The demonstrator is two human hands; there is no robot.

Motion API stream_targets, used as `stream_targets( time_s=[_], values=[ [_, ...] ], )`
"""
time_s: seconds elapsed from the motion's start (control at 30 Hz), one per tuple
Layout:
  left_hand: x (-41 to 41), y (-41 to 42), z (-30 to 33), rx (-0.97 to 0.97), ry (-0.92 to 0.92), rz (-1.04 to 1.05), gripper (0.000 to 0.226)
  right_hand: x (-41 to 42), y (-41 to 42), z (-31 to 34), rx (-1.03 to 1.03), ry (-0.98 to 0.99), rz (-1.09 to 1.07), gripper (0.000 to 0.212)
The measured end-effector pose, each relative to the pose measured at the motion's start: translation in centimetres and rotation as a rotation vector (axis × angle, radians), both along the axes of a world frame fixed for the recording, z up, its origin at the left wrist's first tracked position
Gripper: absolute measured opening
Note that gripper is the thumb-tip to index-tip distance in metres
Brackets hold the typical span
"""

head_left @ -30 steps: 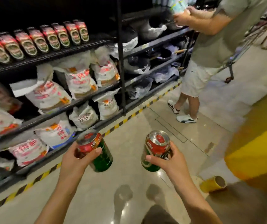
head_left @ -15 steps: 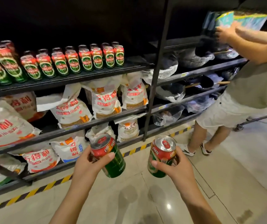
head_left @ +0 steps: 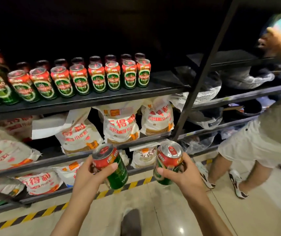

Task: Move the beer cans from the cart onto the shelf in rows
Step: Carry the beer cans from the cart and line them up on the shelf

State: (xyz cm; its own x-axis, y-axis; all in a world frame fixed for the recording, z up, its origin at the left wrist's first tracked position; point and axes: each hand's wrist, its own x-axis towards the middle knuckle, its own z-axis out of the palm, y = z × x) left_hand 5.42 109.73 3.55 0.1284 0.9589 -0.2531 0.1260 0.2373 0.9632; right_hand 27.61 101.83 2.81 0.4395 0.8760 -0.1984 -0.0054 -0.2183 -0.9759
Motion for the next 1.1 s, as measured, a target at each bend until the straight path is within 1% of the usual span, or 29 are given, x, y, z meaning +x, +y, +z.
stream_targets(
  time_s=[0.07, 0.17, 0.23, 0.4, 0.53, 0.7, 0.8, 0.97, 1.1],
  values=[
    [1.2, 3.9, 0.1, 0.021, -0.012, -0.005, 0.055, 1.0, 3.4, 0.2, 0.013, 0.0, -0.007, 0.059],
    [3.6, 8.8, 1.2, 0.056, 0.01, -0.053, 0.046, 2.5, 7.5, 0.8, 0.042, 0.008, -0.048, 0.061],
    [5.3, 11.5, 1.7, 0.073, 0.012, -0.087, 0.045, 3.8, 9.6, 0.8, 0.053, 0.014, -0.073, 0.062],
    [9.6, 15.5, 2.8, 0.081, 0.001, -0.157, 0.056, 7.2, 13.3, 1.2, 0.049, 0.004, -0.108, 0.056],
    [13.9, 17.9, 2.6, 0.071, -0.019, -0.174, 0.05, 11.2, 16.9, 1.3, 0.06, -0.026, -0.098, 0.053],
    [19.5, 20.0, 3.1, 0.101, -0.067, -0.131, 0.045, 16.8, 22.1, 2.2, 0.102, -0.016, -0.027, 0.055],
    [23.3, 21.7, 3.8, 0.131, -0.08, -0.098, 0.049, 20.2, 25.3, 2.7, 0.153, -0.02, 0.019, 0.059],
    [29.5, 24.5, 3.8, 0.158, -0.124, 0.026, 0.058, 23.9, 30.4, 2.7, 0.222, -0.073, 0.065, 0.046],
    [33.2, 26.1, 3.7, 0.188, -0.137, 0.125, 0.062, 25.3, 33.2, 1.7, 0.229, -0.066, 0.054, 0.052]
  ],
)
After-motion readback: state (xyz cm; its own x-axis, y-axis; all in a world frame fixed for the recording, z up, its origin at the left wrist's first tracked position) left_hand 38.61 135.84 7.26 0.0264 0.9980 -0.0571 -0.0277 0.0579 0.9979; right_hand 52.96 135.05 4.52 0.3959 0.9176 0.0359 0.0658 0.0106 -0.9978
